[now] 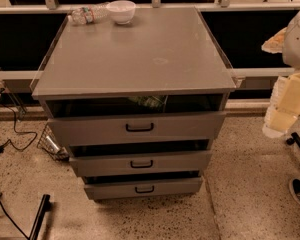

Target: Open bottom drawer

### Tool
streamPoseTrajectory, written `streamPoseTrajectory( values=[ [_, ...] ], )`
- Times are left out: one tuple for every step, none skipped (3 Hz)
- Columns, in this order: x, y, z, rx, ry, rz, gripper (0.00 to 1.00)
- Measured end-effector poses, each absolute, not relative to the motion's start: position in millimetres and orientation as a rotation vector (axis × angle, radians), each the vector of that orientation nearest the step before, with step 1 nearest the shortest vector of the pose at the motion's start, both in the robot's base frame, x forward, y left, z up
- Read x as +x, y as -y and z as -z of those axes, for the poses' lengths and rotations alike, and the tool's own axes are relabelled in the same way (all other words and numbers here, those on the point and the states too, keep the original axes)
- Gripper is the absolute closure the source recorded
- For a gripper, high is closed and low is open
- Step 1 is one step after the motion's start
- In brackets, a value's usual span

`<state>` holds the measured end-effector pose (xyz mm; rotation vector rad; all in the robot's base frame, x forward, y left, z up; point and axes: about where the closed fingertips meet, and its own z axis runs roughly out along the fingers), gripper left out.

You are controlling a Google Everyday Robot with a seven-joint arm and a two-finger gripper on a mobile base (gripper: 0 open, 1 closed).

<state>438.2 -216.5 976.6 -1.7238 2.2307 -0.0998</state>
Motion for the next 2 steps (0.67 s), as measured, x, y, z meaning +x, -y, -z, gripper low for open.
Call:
streamPoseTrajectory(
  values=[
    [438.2,216.5,-976.6,-1.724,-2.231,0.100,0.00],
    [438.4,218.7,-963.4,-1.707,-2.249,0.087,0.00]
  ],
)
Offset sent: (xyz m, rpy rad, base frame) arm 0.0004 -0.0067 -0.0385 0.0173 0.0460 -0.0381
